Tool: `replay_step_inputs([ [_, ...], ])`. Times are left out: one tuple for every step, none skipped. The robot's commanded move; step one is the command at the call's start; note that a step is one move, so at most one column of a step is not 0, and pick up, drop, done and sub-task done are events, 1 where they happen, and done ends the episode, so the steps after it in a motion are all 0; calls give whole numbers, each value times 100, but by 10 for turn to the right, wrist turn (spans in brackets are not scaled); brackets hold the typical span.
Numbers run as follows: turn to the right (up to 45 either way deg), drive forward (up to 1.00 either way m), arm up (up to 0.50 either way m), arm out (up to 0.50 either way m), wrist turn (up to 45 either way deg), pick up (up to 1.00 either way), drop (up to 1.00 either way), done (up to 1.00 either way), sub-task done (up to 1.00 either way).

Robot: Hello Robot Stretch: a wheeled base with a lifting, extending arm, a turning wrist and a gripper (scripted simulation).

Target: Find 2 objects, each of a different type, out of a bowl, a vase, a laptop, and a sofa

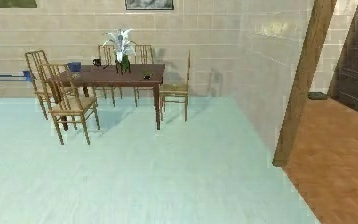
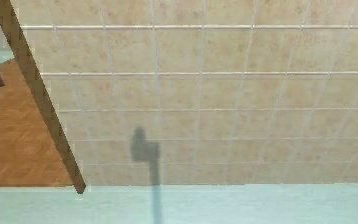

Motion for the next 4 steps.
replay_step_inputs([
  [0,80,0,0,0,0,0,0,0],
  [-420,0,0,0,0,0,0,0,0],
  [0,100,0,0,0,0,0,0,0],
  [-60,0,0,0,0,0,0,0,0],
])
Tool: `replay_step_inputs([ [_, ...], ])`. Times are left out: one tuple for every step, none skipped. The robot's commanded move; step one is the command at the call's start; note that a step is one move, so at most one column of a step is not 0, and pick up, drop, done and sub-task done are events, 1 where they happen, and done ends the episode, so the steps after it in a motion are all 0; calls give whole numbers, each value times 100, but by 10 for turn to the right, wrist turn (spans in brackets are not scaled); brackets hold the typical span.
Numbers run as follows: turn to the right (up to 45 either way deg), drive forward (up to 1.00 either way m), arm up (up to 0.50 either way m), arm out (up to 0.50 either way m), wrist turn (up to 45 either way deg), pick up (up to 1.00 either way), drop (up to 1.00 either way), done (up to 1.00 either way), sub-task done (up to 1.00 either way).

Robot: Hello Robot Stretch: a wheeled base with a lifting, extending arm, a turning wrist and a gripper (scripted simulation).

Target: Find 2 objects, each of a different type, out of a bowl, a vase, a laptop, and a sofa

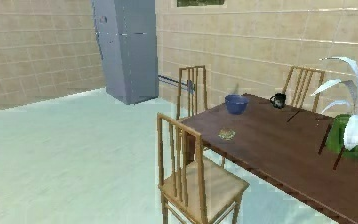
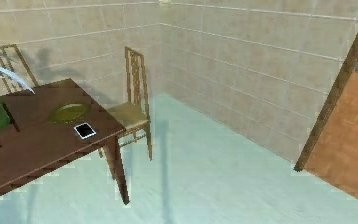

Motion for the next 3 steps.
replay_step_inputs([
  [0,15,0,0,0,0,0,0,0],
  [180,0,0,0,0,0,0,0,0],
  [0,0,0,0,0,0,0,0,100],
])
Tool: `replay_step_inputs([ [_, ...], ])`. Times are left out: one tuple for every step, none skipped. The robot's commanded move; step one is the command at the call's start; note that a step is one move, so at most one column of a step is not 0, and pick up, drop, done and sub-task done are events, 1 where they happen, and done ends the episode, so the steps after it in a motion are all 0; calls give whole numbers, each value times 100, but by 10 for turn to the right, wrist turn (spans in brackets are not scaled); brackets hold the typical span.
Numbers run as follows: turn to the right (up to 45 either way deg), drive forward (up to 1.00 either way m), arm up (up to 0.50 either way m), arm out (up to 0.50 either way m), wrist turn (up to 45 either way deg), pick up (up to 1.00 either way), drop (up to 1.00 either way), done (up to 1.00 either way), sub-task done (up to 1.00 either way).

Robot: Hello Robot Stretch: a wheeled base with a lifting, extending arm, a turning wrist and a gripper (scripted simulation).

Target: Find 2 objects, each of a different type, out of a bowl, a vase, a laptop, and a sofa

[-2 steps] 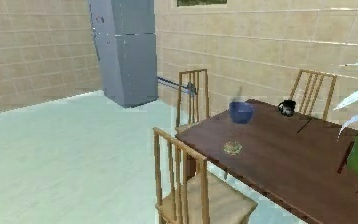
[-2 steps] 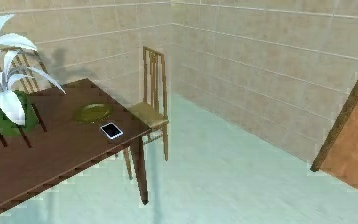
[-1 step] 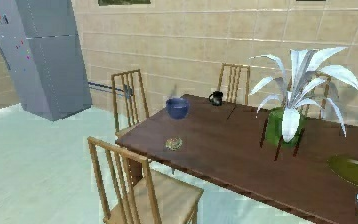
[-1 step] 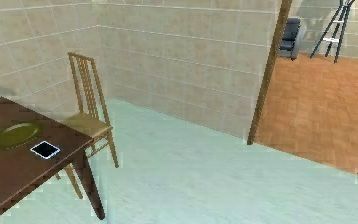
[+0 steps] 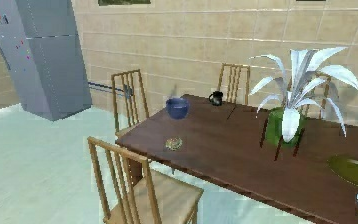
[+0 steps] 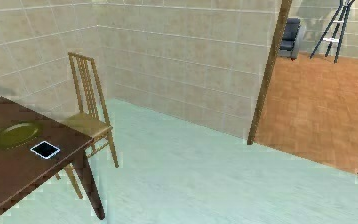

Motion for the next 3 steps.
replay_step_inputs([
  [450,0,0,0,0,0,0,0,0],
  [450,0,0,0,0,0,0,0,0],
  [390,0,0,0,0,0,0,0,0],
])
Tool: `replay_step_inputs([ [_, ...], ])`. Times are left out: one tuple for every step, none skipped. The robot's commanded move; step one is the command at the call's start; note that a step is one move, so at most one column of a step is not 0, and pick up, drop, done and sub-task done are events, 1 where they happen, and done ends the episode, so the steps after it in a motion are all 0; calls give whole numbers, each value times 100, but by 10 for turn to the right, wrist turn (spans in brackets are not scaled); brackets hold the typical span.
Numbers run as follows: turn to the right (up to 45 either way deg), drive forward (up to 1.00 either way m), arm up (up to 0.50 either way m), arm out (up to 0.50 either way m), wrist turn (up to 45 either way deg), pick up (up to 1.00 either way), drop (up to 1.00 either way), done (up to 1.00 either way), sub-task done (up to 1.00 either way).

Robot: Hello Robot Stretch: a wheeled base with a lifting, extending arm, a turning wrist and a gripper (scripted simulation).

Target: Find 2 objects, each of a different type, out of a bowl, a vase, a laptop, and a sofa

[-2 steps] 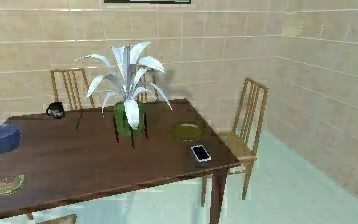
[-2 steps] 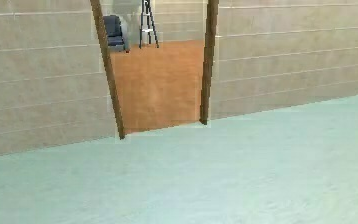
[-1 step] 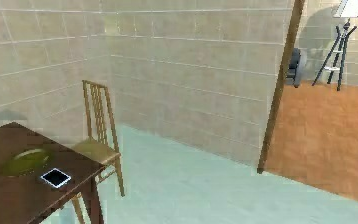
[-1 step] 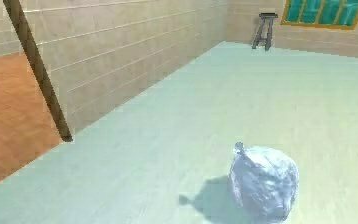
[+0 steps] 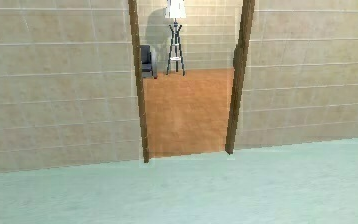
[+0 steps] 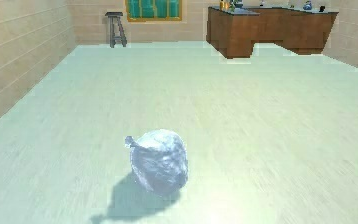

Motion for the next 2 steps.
replay_step_inputs([
  [30,0,0,0,0,0,0,0,0],
  [0,100,0,0,0,0,0,0,0],
])
